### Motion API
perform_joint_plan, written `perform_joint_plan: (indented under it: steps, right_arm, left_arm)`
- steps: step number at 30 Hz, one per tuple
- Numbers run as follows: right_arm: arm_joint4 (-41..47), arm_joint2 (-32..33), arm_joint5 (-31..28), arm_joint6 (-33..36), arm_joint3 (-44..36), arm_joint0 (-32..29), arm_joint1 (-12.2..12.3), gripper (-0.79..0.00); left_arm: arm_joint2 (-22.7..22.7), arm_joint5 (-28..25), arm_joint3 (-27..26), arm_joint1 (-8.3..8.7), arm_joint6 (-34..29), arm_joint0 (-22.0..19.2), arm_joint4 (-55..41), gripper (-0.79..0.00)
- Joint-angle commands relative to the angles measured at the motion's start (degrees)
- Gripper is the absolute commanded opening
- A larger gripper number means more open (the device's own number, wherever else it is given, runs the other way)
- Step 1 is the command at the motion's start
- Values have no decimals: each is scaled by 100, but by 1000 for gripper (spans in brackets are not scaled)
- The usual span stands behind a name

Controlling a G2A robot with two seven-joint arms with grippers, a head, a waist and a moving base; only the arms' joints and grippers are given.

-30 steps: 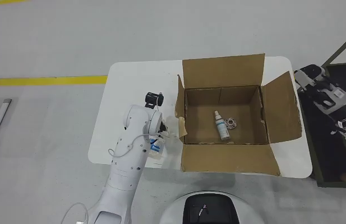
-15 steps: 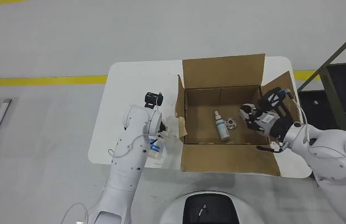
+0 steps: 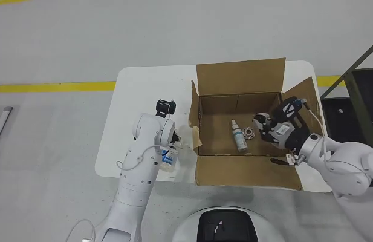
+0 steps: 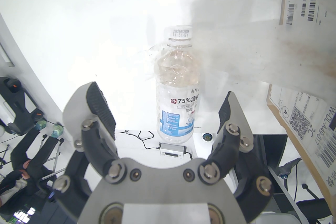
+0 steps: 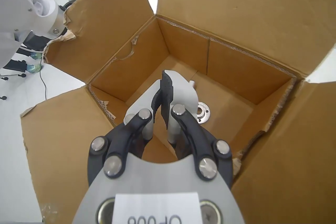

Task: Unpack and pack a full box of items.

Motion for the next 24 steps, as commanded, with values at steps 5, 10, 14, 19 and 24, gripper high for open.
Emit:
perform_joint_plan:
  steps: [5,10,14,19,24]
  right_arm:
    - [-1316,-1425,1772,294,206,796,-209,-785]
    - [-1758,-2421,2747,698,1038,1672,-462,-785]
    - [-1646,-2606,2934,832,1315,1901,-547,-785]
    - [-1646,-2606,2934,832,1315,1901,-547,-785]
    - [-1733,-2570,2995,764,1429,1846,-545,-785]
  left_arm:
    - [0,0,0,0,0,0,0,0]
    - [0,0,0,0,0,0,0,0]
    - [0,0,0,0,0,0,0,0]
    - [0,0,0,0,0,0,0,0]
    - [0,0,0,0,0,0,0,0]
